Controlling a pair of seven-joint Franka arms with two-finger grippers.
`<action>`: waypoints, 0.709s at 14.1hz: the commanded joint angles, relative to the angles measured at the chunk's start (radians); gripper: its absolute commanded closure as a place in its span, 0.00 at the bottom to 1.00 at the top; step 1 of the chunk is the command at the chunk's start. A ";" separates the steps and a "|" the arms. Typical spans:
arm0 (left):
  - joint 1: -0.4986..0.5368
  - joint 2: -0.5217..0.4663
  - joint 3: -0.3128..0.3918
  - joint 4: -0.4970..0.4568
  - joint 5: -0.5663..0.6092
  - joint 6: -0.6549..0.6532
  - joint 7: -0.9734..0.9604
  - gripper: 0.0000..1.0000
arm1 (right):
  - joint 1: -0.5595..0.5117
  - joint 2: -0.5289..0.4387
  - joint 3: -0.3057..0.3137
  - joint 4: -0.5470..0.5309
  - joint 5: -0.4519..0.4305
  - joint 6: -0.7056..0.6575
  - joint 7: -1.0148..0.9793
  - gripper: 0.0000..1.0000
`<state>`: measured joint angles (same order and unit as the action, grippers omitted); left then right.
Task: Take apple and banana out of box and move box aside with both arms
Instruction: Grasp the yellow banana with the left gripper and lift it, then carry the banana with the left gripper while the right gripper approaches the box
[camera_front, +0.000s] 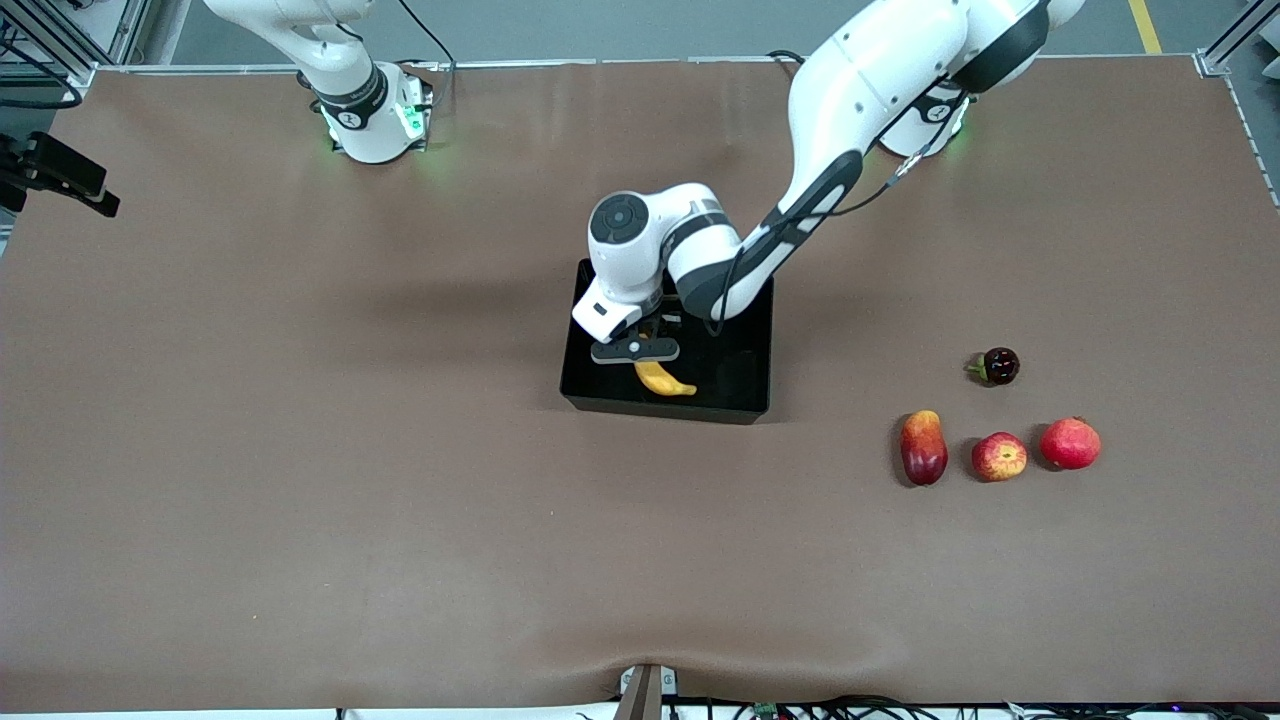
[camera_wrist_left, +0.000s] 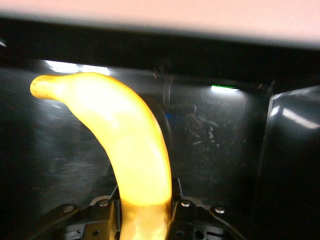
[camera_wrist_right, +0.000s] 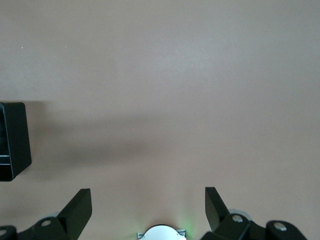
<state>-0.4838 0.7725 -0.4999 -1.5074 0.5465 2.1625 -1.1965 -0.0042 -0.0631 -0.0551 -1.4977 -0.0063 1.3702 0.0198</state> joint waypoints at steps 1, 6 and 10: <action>0.005 -0.122 -0.015 -0.025 0.001 -0.094 -0.025 1.00 | -0.014 0.011 -0.008 0.007 0.011 -0.013 -0.009 0.00; 0.095 -0.264 -0.019 -0.025 -0.101 -0.190 0.017 1.00 | -0.014 0.016 -0.005 0.017 -0.003 -0.014 -0.011 0.00; 0.282 -0.317 -0.017 -0.027 -0.209 -0.216 0.081 1.00 | -0.014 0.097 -0.005 0.025 0.000 -0.023 -0.021 0.00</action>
<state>-0.2929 0.4881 -0.5082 -1.5051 0.3788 1.9570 -1.1412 -0.0099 -0.0141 -0.0649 -1.4961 -0.0079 1.3615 0.0163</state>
